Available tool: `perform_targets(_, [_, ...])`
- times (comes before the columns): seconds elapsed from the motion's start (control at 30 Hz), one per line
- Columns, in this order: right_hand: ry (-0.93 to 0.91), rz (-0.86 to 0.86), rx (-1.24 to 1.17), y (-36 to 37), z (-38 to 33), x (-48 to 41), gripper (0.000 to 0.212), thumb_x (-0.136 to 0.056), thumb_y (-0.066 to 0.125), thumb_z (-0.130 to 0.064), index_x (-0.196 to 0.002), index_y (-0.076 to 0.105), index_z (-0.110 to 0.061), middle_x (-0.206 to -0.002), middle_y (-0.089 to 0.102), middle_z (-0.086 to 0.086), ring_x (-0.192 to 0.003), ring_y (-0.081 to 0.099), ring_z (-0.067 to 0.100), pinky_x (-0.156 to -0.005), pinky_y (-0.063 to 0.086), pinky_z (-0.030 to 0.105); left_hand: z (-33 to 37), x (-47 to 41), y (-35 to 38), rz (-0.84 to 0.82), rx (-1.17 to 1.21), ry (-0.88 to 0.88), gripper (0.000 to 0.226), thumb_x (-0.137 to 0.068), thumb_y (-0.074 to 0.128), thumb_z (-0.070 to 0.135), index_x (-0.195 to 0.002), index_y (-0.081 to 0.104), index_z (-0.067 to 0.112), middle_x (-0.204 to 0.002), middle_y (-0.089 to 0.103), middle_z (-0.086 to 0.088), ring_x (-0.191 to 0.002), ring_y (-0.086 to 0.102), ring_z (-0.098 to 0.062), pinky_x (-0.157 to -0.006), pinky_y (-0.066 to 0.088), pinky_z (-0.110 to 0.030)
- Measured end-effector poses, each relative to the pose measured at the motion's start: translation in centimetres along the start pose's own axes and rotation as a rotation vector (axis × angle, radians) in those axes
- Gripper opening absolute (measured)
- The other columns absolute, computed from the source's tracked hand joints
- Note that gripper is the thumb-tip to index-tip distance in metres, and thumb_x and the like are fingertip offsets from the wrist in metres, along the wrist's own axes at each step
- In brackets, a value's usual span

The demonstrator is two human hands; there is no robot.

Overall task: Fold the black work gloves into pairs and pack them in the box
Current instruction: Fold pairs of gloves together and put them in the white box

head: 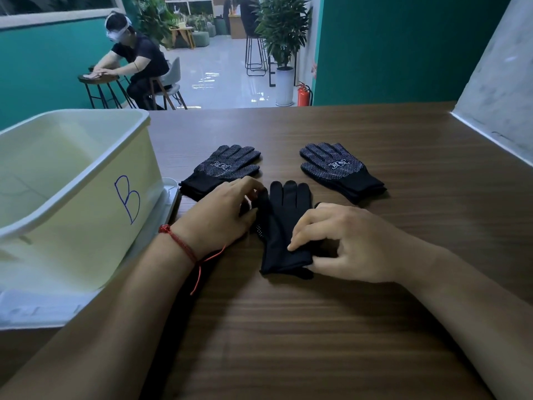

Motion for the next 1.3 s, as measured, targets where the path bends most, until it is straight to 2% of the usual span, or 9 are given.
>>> perform_targets(0.17, [0.006,-0.034,0.003,0.0,-0.2,0.1,0.033,-0.087,0.077,-0.06,-0.116,0.075,-0.045,-0.119,0.062,-0.031,-0.117,0.057,-0.001,-0.097,0.048,0.028,1.2,0.2,-1.6,-0.036,0.139,0.05,0.036,-0.089,0.067,-0.004,-0.109,0.069,0.025,-0.112,0.064,0.015,-0.107,0.063,-0.009,-0.086,0.052,-0.022])
perform_targets(0.27, [0.003,-0.057,-0.001,0.0,-0.3,0.1,0.039,-0.086,0.073,-0.067,-0.119,0.074,-0.045,-0.121,0.061,-0.03,-0.117,0.058,0.003,-0.098,0.049,0.03,3.0,0.7,-0.3,-0.223,0.136,0.137,0.041,-0.082,0.063,-0.01,-0.095,0.075,0.026,-0.098,0.068,0.016,-0.094,0.067,-0.011,-0.083,0.053,-0.027])
perform_targets(0.47, [0.026,-0.017,-0.017,-0.2,0.0,0.0,0.027,-0.09,0.074,-0.06,-0.11,0.079,-0.043,-0.115,0.067,-0.027,-0.112,0.06,0.001,-0.094,0.048,0.026,1.9,0.6,-1.1,-0.178,0.107,0.111,0.033,-0.078,0.063,-0.006,-0.087,0.07,0.025,-0.09,0.066,0.015,-0.085,0.065,-0.013,-0.075,0.055,-0.039])
perform_targets(0.6, [0.072,0.067,-0.006,-0.6,0.5,-0.3,0.039,-0.1,0.06,-0.055,-0.084,0.073,-0.022,-0.087,0.071,-0.011,-0.086,0.065,0.011,-0.078,0.05,0.036,2.6,1.0,-0.6,-0.279,0.189,0.101,0.038,-0.08,0.074,-0.003,-0.103,0.072,0.027,-0.104,0.065,0.013,-0.101,0.064,-0.016,-0.08,0.056,-0.032])
perform_targets(0.7, [0.141,0.125,-0.099,-1.4,1.4,0.0,0.05,-0.101,0.066,-0.047,-0.067,0.055,-0.013,-0.06,0.051,0.001,-0.058,0.05,0.016,-0.058,0.04,0.035,2.5,0.9,-0.2,-0.32,0.194,0.098,0.032,-0.085,0.081,0.008,-0.105,0.077,0.032,-0.108,0.066,0.012,-0.105,0.065,-0.016,-0.085,0.055,-0.027])
perform_targets(0.83, [0.188,0.113,-0.227,-1.5,1.9,0.3,0.041,-0.101,0.071,-0.039,-0.071,0.069,-0.012,-0.056,0.05,0.001,-0.052,0.044,0.011,-0.056,0.033,0.028,2.5,0.5,-0.4,-0.267,0.194,0.104,0.012,-0.092,0.081,0.016,-0.097,0.08,0.027,-0.105,0.07,0.009,-0.101,0.069,-0.017,-0.085,0.058,-0.036])
perform_targets(1.0, [0.167,0.044,-0.213,-1.1,2.0,0.3,0.028,-0.093,0.075,-0.049,-0.096,0.085,-0.023,-0.093,0.08,-0.012,-0.089,0.074,0.006,-0.082,0.058,0.04,1.5,0.8,-0.9,-0.321,0.186,0.07,0.016,-0.092,0.079,0.011,-0.092,0.079,0.026,-0.109,0.073,0.011,-0.105,0.07,-0.015,-0.091,0.058,-0.036])
perform_targets(1.13, [0.069,-0.05,-0.099,-1.0,0.2,0.3,0.028,-0.081,0.086,-0.058,-0.1,0.082,-0.038,-0.119,0.071,-0.029,-0.117,0.065,-0.003,-0.099,0.05,0.025,1.9,1.0,-0.9,-0.316,0.163,0.079,0.021,-0.086,0.083,0.01,-0.089,0.08,0.03,-0.111,0.072,0.015,-0.105,0.069,-0.012,-0.09,0.057,-0.035])
perform_targets(1.3, [-0.007,-0.062,0.037,-0.4,-0.9,0.2,0.033,-0.083,0.079,-0.065,-0.107,0.074,-0.042,-0.122,0.064,-0.028,-0.113,0.06,0.005,-0.092,0.05,0.028,2.1,0.9,-0.7,-0.31,0.114,0.095,0.027,-0.081,0.084,0.015,-0.095,0.075,0.037,-0.111,0.068,0.016,-0.101,0.068,-0.014,-0.085,0.057,-0.035])
Point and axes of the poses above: each hand's wrist, its own x-axis away from the middle knuckle, its own y-axis out of the palm, z = x × y, the point moved 8 cm from there along -x, towards the middle knuckle
